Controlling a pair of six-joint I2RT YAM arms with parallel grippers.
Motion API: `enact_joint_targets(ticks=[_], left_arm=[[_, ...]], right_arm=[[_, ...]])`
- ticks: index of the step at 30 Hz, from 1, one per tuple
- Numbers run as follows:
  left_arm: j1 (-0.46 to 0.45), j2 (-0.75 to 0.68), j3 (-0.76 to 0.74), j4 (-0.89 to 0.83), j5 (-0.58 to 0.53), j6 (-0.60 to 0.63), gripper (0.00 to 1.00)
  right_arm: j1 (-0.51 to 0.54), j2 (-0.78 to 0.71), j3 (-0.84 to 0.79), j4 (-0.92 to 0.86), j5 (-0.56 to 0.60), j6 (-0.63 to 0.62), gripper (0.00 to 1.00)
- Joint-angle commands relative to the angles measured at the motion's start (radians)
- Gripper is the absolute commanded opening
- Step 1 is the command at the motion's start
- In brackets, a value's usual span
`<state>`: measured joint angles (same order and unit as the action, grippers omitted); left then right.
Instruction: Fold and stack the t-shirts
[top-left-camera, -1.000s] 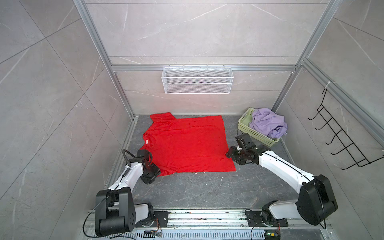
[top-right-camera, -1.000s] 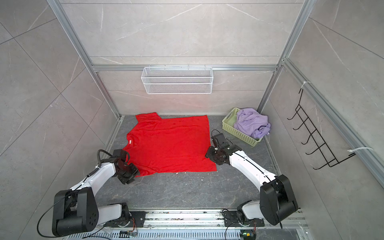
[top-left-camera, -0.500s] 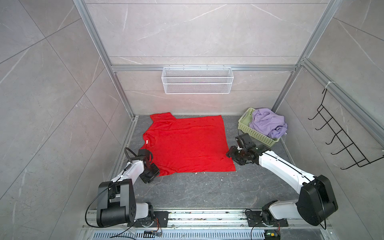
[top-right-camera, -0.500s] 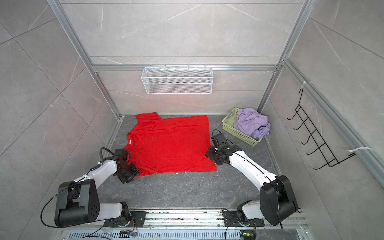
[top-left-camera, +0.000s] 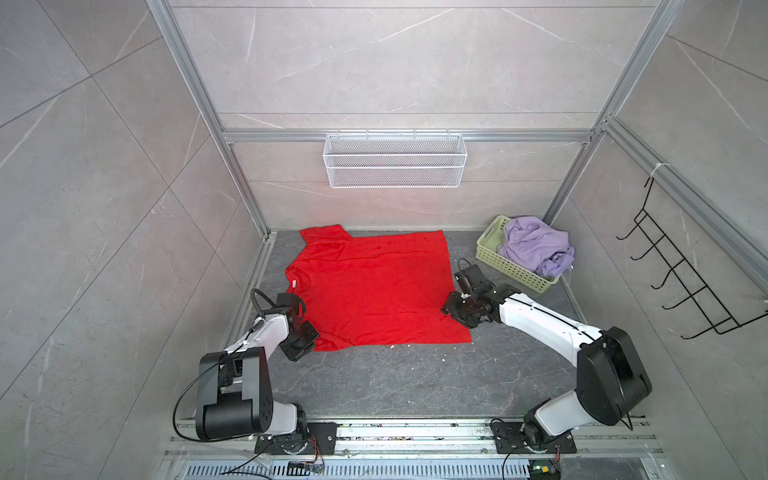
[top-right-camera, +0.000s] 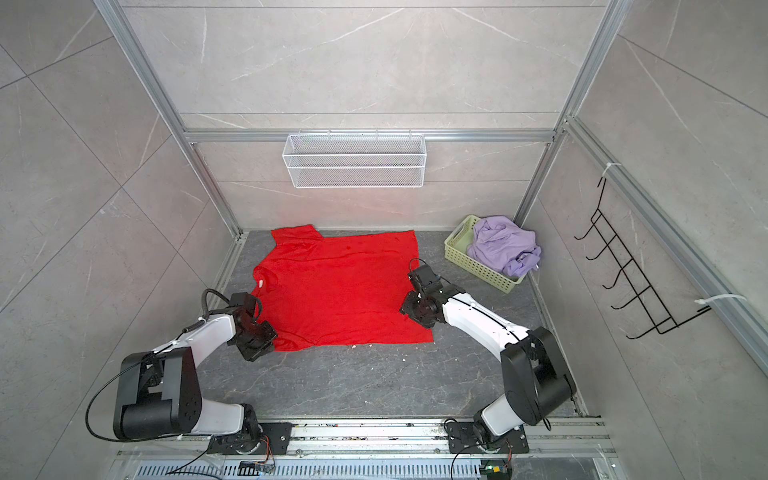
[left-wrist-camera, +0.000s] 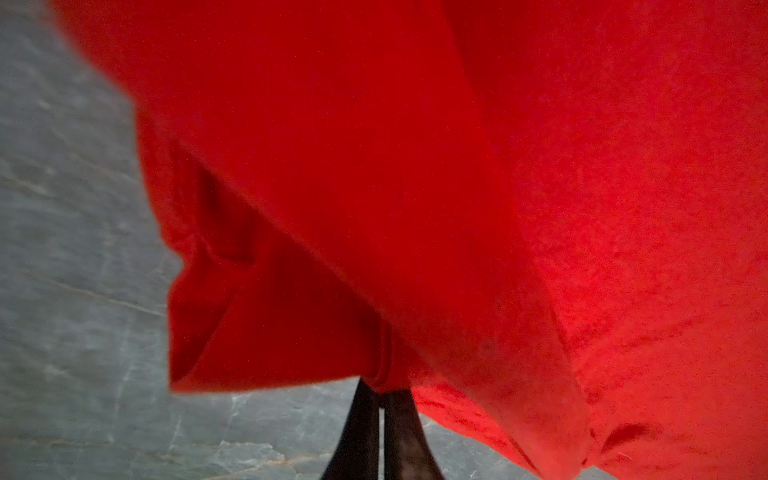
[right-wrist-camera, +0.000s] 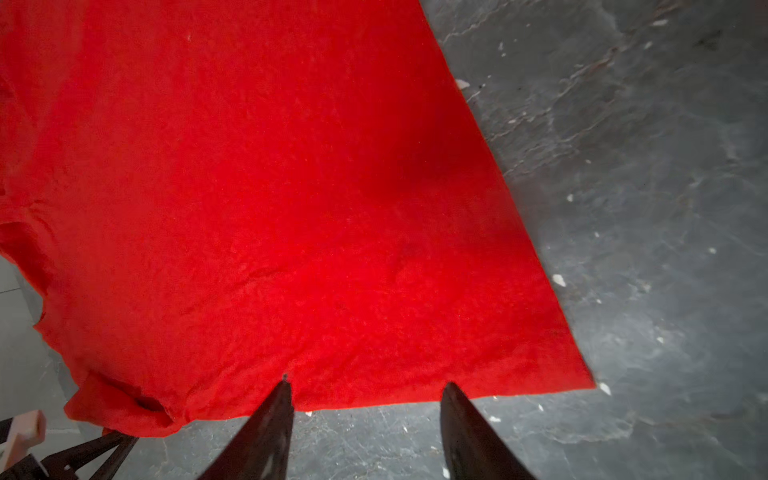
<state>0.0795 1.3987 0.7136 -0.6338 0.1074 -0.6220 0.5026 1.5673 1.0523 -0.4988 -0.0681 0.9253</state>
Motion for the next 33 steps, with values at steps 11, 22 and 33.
enact_joint_targets(ticks=[11,22,33], left_arm=[[-0.019,-0.449,0.054,-0.437,0.171,-0.234,0.00],[-0.169,-0.548,0.096,-0.515,0.323,-0.405,0.26],[-0.184,-0.257,0.429,-0.522,0.139,-0.105,0.57]], right_arm=[[0.019,0.167,0.070,0.079,-0.045,-0.023,0.58],[0.019,0.236,0.060,0.113,-0.076,-0.037,0.59],[0.018,0.235,0.079,0.097,-0.080,-0.040,0.58]])
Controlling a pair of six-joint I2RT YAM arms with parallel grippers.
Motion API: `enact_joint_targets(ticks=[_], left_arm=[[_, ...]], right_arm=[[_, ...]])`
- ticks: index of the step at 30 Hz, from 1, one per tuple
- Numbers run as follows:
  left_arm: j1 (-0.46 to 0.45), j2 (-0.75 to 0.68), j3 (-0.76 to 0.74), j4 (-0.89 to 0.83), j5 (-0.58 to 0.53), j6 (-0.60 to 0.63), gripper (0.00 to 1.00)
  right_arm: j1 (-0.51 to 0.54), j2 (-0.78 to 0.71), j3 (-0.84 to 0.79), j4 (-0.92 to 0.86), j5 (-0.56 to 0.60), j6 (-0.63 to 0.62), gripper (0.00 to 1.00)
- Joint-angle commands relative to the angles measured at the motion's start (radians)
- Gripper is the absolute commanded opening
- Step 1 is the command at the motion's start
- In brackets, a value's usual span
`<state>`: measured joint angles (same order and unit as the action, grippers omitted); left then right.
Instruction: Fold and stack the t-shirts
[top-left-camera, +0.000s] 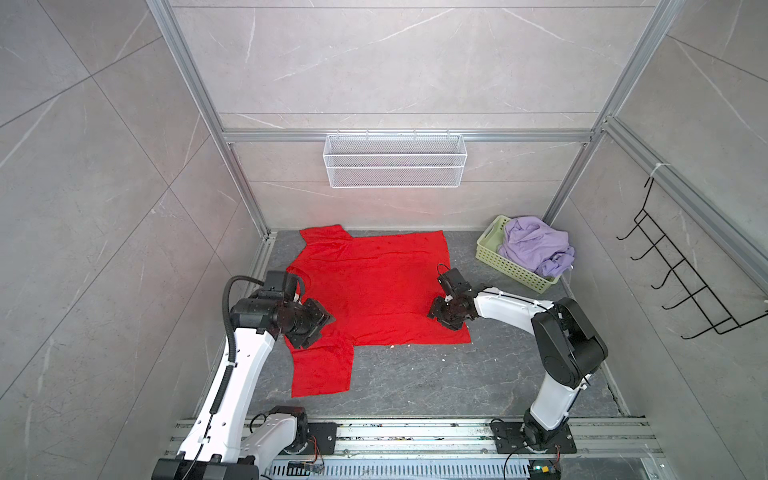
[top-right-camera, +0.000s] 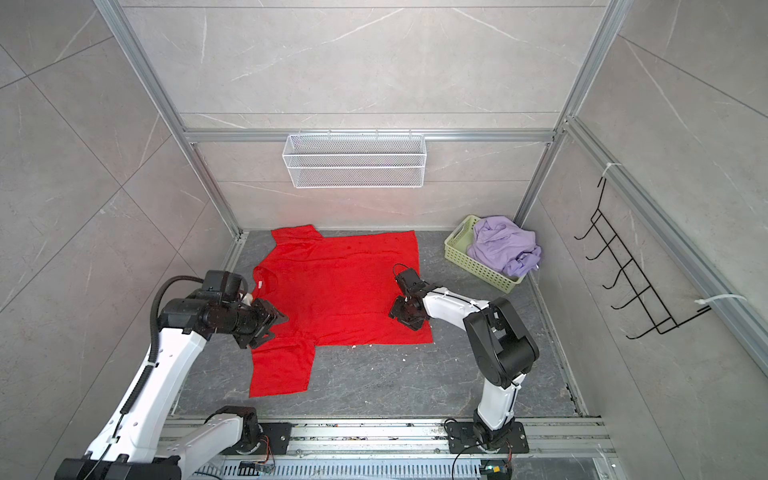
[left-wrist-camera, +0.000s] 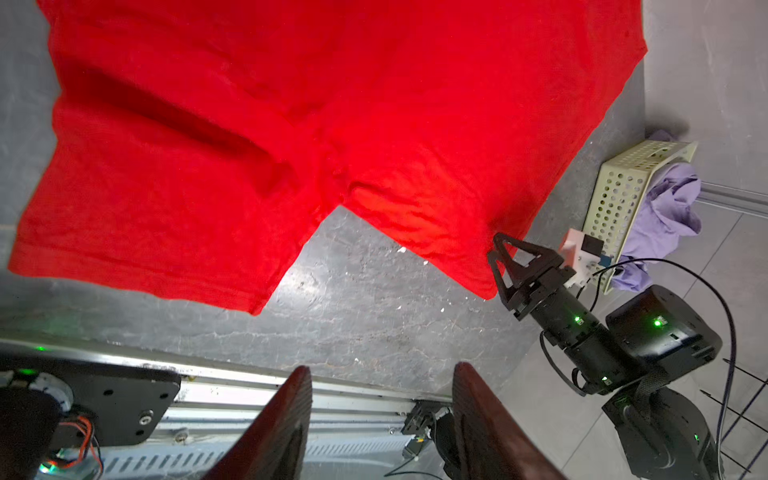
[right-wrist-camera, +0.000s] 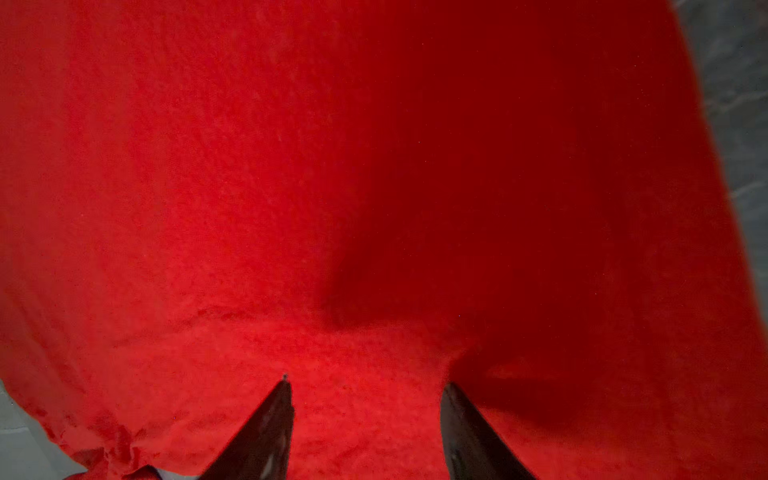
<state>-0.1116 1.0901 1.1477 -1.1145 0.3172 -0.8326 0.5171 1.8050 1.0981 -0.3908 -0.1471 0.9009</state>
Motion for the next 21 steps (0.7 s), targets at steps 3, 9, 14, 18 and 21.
enact_joint_targets(ticks=[3,9,14,18,21], left_arm=[[0.014,0.074,-0.093,-0.006,-0.118,0.104,0.58],[0.012,0.013,-0.342,0.129,-0.142,0.001,0.67],[0.010,-0.028,-0.500,0.261,-0.126,-0.086,0.72],[0.007,-0.044,-0.575,0.330,-0.162,-0.114,0.74],[0.006,-0.030,-0.609,0.388,-0.164,-0.120,0.74]], right_arm=[[0.004,-0.022,0.028,-0.025,0.019,-0.016,0.59],[0.003,-0.047,-0.003,-0.032,0.046,-0.002,0.59],[0.004,-0.037,0.006,-0.033,0.043,0.005,0.58],[0.004,-0.034,0.021,-0.047,0.058,0.000,0.59],[0.003,-0.027,0.044,-0.069,0.058,-0.018,0.59]])
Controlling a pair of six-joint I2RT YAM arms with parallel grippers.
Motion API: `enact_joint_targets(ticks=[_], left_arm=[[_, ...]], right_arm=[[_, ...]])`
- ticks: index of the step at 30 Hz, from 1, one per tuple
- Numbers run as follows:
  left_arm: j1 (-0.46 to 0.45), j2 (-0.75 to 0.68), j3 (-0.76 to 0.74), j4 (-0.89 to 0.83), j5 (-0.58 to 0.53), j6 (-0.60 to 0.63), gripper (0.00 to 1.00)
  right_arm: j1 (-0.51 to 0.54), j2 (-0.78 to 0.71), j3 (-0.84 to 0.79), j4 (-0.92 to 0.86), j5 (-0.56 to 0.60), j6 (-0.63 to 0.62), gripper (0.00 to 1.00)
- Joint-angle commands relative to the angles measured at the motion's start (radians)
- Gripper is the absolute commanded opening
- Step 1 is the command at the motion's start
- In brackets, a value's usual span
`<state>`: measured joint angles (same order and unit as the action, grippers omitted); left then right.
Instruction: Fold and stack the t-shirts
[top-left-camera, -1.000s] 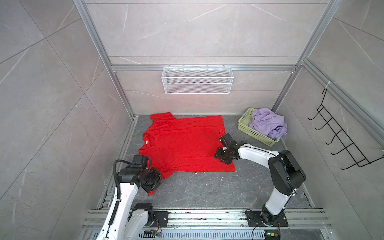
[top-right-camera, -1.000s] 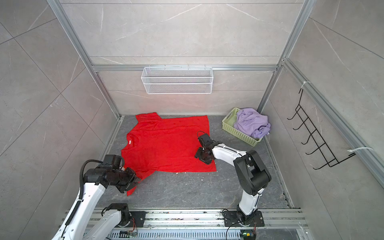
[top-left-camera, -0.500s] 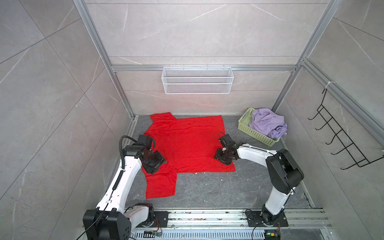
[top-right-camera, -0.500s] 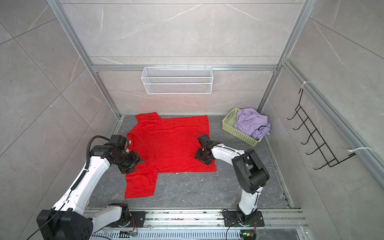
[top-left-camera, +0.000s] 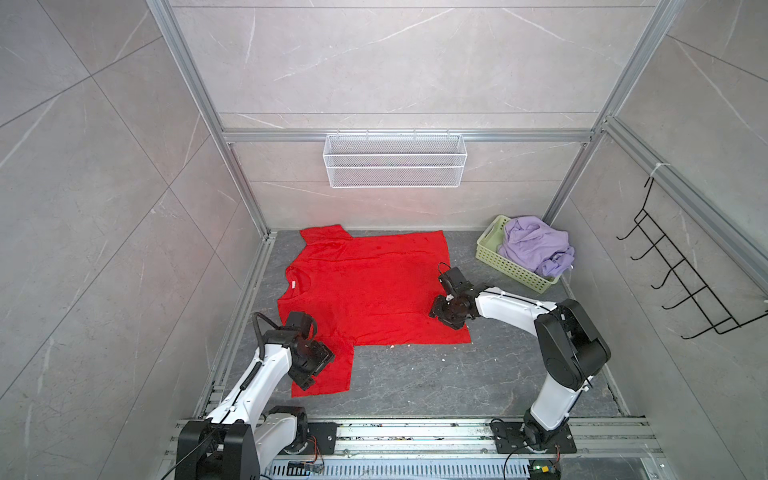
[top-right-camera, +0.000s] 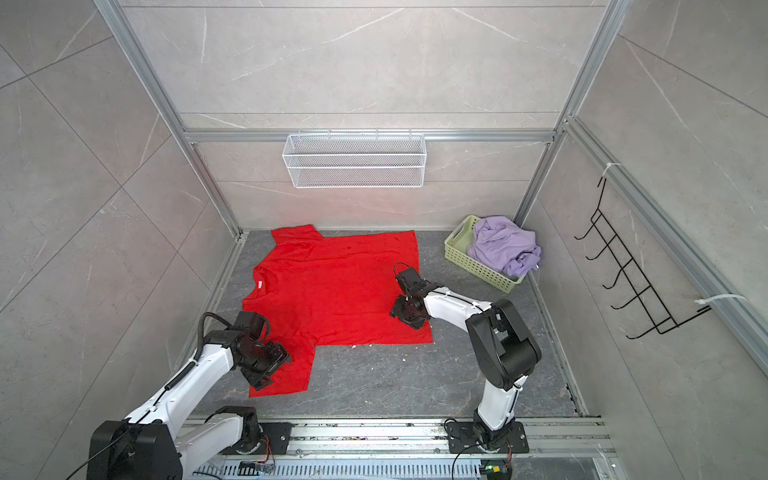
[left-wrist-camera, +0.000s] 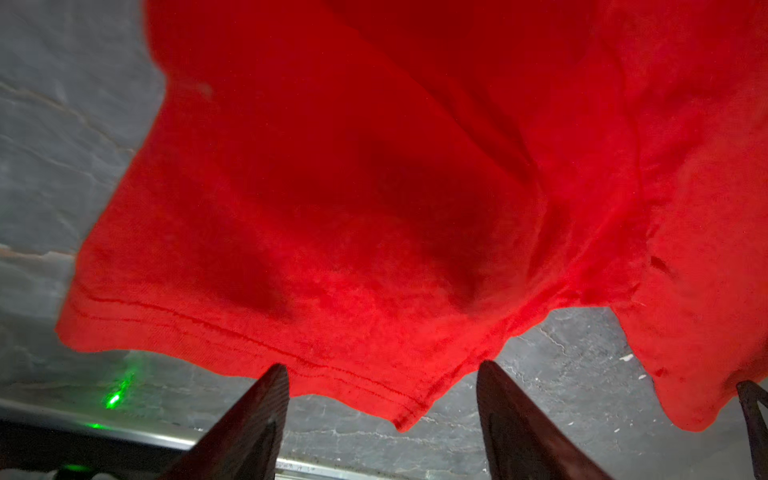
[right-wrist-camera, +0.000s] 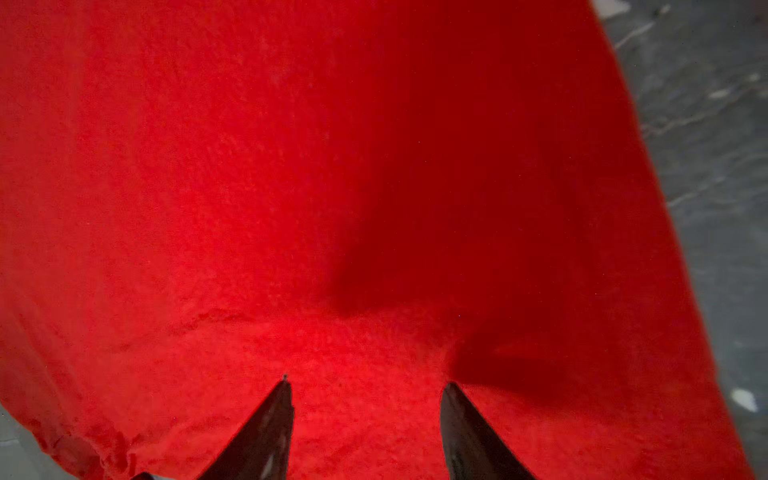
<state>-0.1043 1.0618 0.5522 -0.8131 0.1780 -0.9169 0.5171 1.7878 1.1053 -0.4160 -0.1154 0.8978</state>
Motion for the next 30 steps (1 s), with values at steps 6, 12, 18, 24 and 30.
enact_joint_targets(ticks=[6,12,18,24,30], left_arm=[[-0.050,-0.009,-0.085,0.126,-0.039,-0.105,0.75],[-0.202,-0.049,-0.155,0.133,-0.058,-0.298,0.75],[-0.324,-0.055,-0.120,0.128,-0.053,-0.401,0.77],[-0.378,-0.063,-0.020,0.084,-0.028,-0.404,0.78],[-0.376,-0.042,0.171,-0.041,-0.092,-0.293,0.78]], right_arm=[[0.003,-0.004,0.052,-0.040,0.005,-0.023,0.59],[0.001,0.002,0.054,-0.029,-0.001,-0.026,0.59],[-0.003,0.005,0.050,-0.033,-0.006,-0.043,0.59],[-0.015,-0.009,0.029,-0.033,-0.001,-0.052,0.59],[-0.025,-0.022,0.009,-0.030,0.000,-0.047,0.59]])
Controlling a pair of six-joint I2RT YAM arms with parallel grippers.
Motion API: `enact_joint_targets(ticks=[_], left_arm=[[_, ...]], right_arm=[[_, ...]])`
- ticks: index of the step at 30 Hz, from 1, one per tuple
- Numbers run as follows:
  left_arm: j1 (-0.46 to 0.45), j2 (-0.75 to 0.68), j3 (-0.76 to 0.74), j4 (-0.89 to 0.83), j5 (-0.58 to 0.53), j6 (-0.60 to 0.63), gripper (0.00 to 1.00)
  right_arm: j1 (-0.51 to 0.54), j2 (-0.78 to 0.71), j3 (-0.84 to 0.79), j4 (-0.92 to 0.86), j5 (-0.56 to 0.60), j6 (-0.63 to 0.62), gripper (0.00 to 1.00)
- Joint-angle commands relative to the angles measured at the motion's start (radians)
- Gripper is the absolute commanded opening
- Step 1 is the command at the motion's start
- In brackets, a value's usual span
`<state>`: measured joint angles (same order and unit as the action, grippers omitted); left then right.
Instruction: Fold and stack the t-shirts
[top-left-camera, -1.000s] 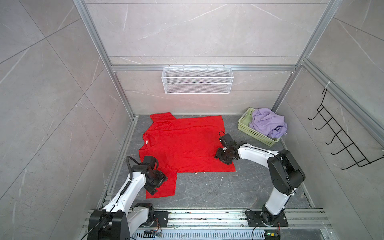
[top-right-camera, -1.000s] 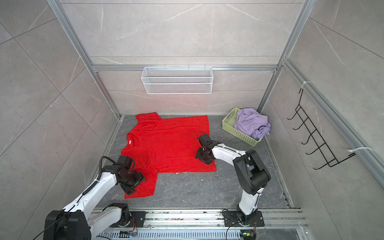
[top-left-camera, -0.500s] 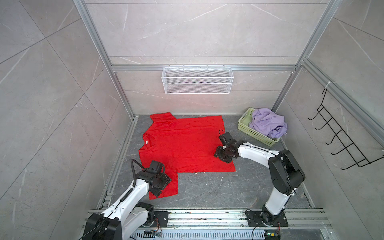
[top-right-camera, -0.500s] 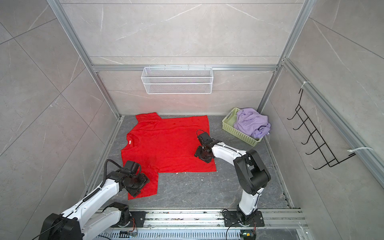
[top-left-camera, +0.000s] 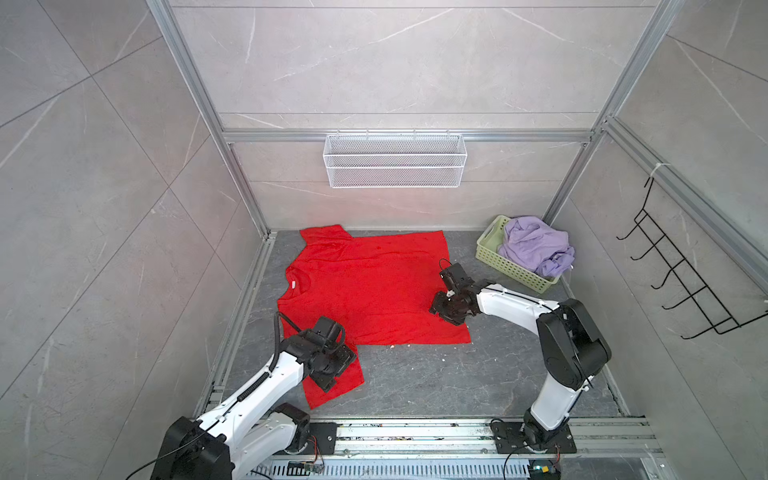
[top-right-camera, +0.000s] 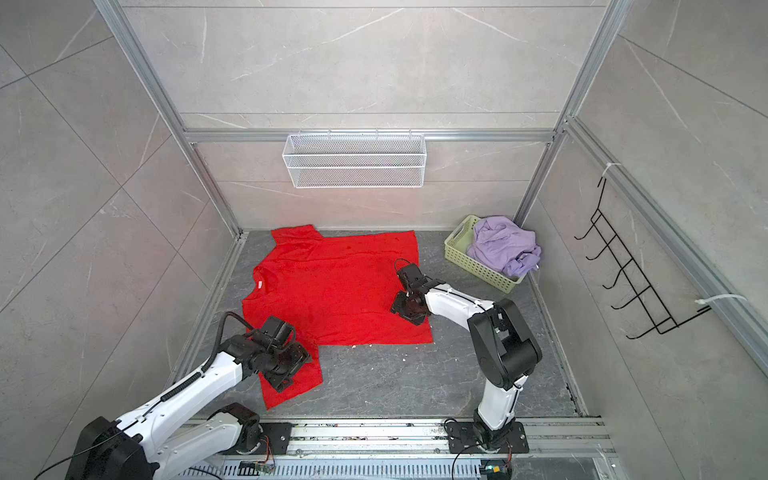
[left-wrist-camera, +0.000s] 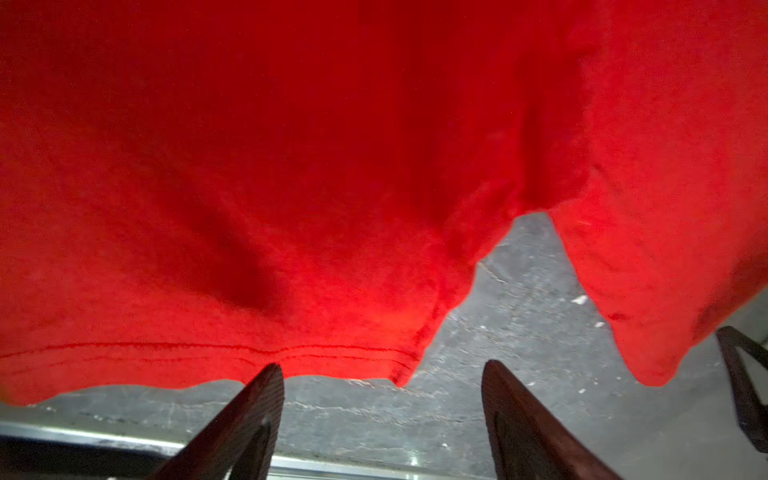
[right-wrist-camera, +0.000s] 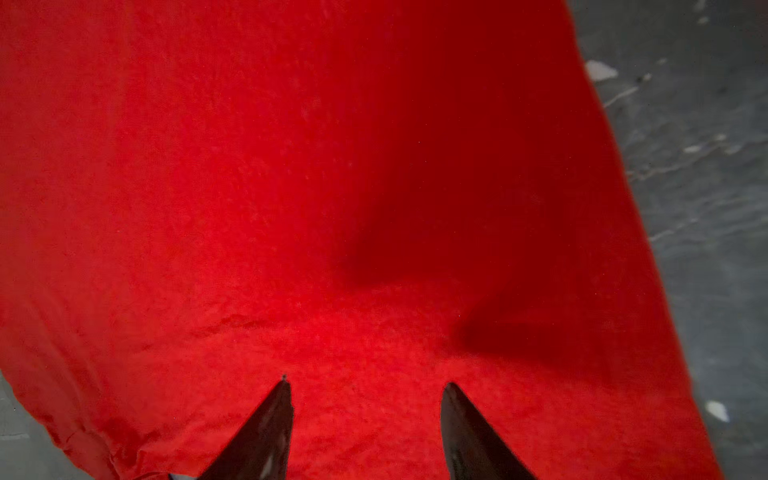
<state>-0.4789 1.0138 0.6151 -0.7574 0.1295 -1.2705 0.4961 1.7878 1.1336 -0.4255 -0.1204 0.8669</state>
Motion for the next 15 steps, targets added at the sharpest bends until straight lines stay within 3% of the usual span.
enact_joint_targets(ticks=[1,5,10,15], left_arm=[[0.005,0.018,0.161,-0.139,-0.087,0.102,0.80],[0.098,0.094,0.295,-0.216,-0.150,0.274,0.82],[0.323,0.196,0.297,-0.083,-0.032,0.460,0.82],[0.458,0.316,0.276,0.024,0.020,0.534,0.82]], right_arm=[[-0.006,-0.027,-0.022,-0.019,0.005,-0.013,0.59],[-0.006,-0.047,-0.025,-0.021,0.005,-0.008,0.59],[-0.006,-0.075,-0.033,-0.018,0.006,-0.001,0.59],[-0.006,-0.090,-0.060,-0.011,0.028,0.029,0.59]])
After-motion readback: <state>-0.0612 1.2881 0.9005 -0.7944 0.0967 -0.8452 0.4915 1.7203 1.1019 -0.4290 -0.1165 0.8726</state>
